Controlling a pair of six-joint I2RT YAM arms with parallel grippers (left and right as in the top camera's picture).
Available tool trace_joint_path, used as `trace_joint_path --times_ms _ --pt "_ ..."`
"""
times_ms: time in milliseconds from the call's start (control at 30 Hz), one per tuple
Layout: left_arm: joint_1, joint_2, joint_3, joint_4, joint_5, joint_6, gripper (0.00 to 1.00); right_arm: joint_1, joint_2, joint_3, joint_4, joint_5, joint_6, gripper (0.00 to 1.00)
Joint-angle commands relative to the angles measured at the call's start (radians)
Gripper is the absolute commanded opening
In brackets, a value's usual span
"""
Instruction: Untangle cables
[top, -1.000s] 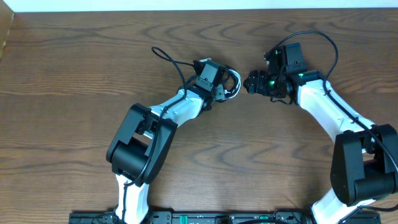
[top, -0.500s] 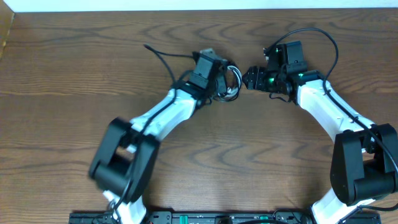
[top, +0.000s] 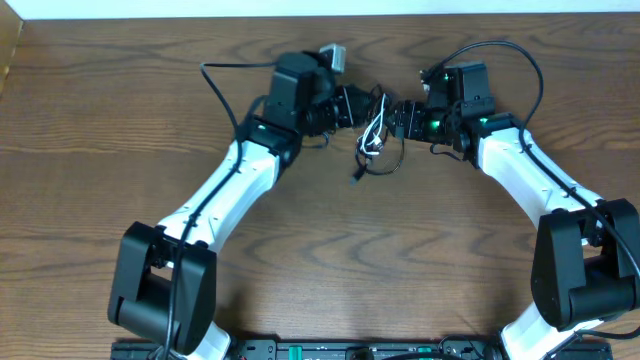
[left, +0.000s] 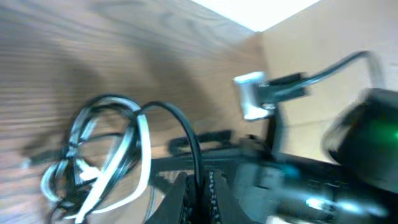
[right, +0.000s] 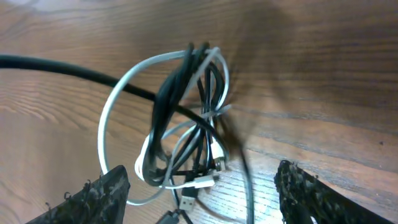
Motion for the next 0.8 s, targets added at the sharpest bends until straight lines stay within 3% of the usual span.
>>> trace_joint_path --times_ms 0,400,600,767 --pt "0.04 -0.001 0.007 0.061 0.216 -0.079 0.07 0.006 0.009 0.003 0.008 -0.017 0.005 0.72" --pt "0.092 -0.003 0.007 0.401 0.388 -0.277 0.07 -0.007 0.009 0.003 0.059 -0.005 -0.006 0.71" --pt "0.092 -0.003 0.007 0.436 0.385 -0.313 0.07 -0.011 0.009 0.003 0.148 -0.128 -0.037 0.71" --pt "0.092 -0.005 0.008 0.475 0.346 -0.417 0.07 -0.007 0.009 0.003 0.213 -0.123 -0.028 0.64"
